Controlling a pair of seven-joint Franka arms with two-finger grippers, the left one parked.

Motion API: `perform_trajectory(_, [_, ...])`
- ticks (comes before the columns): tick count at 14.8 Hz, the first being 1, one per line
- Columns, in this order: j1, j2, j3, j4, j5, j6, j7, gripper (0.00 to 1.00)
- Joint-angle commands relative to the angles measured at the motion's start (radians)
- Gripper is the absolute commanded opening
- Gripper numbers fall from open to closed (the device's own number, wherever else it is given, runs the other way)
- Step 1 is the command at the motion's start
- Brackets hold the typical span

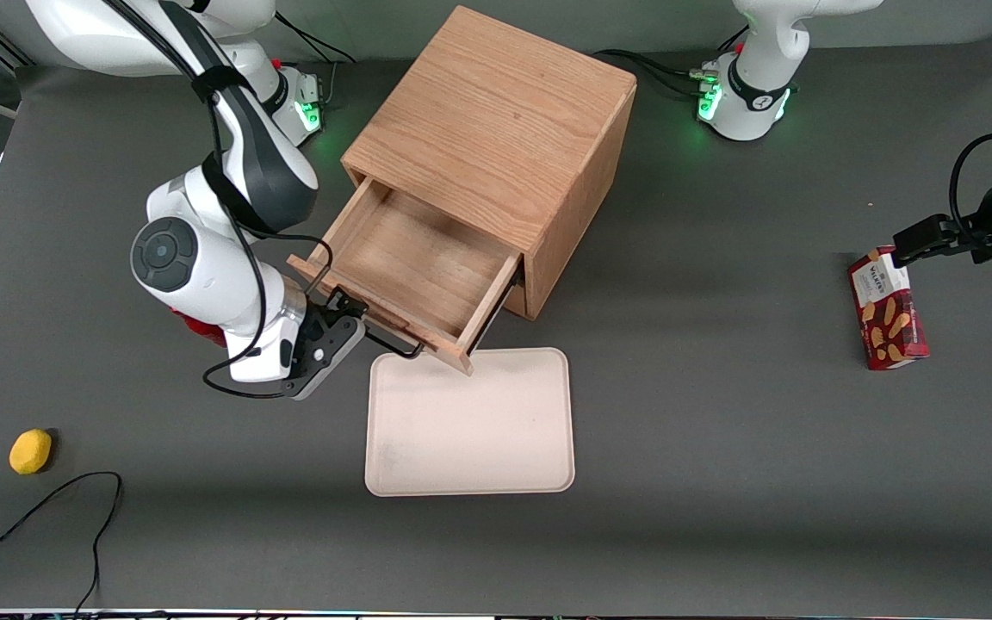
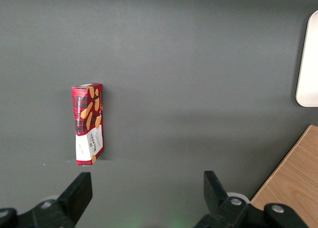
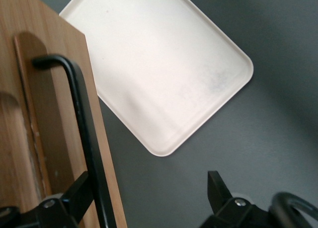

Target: Open upper drawer

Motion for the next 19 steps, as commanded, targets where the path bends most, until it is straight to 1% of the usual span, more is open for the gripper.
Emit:
perform_trajectory(1, [0.004, 0.01, -0.04, 0.017, -0.012, 0.007, -0.055, 1.0])
perform_trajectory(9, [0.001, 0.014, -0.046, 0.028, -0.013, 0.026, -0.055, 1.0])
perform_trajectory(11, [0.001, 0.014, -0.06, 0.029, -0.012, 0.055, -0.055, 1.0])
perform_trajectory(15, [0.001, 0.014, -0.067, 0.031, -0.01, 0.055, -0.06, 1.0])
perform_trajectory(17, [0.0, 0.011, -0.086, 0.034, -0.006, 0.055, -0.057, 1.0])
perform_trajectory(19, [-0.003, -0.004, -0.098, 0.072, -0.004, 0.052, -0.048, 1.0])
